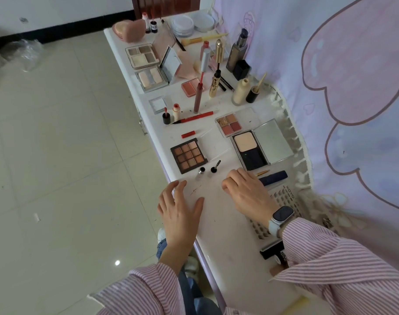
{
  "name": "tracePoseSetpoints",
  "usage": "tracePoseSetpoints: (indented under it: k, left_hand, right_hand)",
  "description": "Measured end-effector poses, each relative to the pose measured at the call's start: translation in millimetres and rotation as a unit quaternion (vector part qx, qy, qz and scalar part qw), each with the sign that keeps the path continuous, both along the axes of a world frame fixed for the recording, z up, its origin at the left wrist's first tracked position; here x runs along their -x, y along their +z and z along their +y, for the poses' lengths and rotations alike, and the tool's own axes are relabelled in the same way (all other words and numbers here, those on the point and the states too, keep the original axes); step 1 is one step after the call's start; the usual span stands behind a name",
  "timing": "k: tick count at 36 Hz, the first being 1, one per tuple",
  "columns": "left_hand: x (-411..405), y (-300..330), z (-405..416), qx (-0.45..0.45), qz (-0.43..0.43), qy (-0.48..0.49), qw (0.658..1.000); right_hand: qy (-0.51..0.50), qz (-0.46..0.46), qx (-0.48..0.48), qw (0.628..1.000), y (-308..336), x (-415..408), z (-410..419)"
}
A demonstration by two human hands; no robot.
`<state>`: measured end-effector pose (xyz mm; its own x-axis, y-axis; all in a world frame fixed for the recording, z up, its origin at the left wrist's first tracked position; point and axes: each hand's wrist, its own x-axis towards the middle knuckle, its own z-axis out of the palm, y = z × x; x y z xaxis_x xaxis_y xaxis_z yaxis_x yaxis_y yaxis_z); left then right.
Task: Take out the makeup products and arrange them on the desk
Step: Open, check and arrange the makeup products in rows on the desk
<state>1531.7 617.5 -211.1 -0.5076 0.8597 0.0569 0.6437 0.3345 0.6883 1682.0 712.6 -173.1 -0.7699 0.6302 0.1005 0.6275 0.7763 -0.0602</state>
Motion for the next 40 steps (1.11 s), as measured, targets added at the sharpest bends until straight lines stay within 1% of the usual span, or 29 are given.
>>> tracePoseSetpoints:
  k: [4,7,9,11,14,17,21,24,28,33,35,37,40]
  left_hand:
    - [0.7,-0.1,-0.3,0.004,0.004,0.004,1.0]
    - [1.5,-0.3,-0.8,0.009,0.0,0.007,1.0]
    - [1.4,-0.3,-1.1,0.012,-0.002,0.005,1.0]
    - [0.8,-1.2,-1.7,0.015,-0.003,0.005,1.0]
    - [-1.2,-3.1,-3.5,0.018,-0.008,0.005,1.0]
    - [-2.2,-3.8,-4.5,0.014,-0.009,0.001,1.0]
    - [0.2,-3.3,-7.1,-0.008,-0.021,-0.011,1.0]
    - [3.1,-2.7,-11.5,-0.039,-0.027,-0.026,0.999]
    - [5.9,-5.1,-16.4,-0.055,-0.032,-0.038,0.997]
    - [4.9,-3.3,-17.9,-0.063,-0.033,-0.035,0.997]
    - [2.9,-0.4,-19.4,-0.057,-0.031,-0.031,0.997]
    - [0.2,1.9,-21.9,-0.045,-0.014,-0.039,0.998]
    - [-4.6,3.0,-25.6,-0.02,0.001,-0.059,0.998]
  right_hand:
    - [0.01,0.036,0.029,0.999,5.5,3.3,-11.4]
    - [-0.065,0.048,0.007,0.997,11.1,-2.5,-13.4]
    - [-0.117,0.036,-0.009,0.992,11.4,-10.5,-11.1]
    - [-0.145,0.004,-0.021,0.989,9.6,-17.0,-9.6]
    - [-0.153,-0.03,-0.027,0.987,6.9,-18.2,-13.4]
    - [-0.154,-0.025,-0.02,0.987,6.9,-8.6,-21.0]
    - [-0.17,-0.001,0.012,0.985,6.1,8.4,-31.8]
    - [-0.192,0.045,0.07,0.978,4.8,21.1,-40.9]
    - [-0.186,0.103,0.123,0.969,2.3,33.2,-46.7]
    - [-0.183,0.147,0.16,0.959,4.6,32.9,-44.3]
    - [-0.185,0.162,0.15,0.958,10.8,25.3,-40.6]
    - [-0.202,0.154,0.115,0.96,16.8,12.1,-34.3]
    - [-0.242,0.085,0.093,0.962,23.0,-13.2,-20.4]
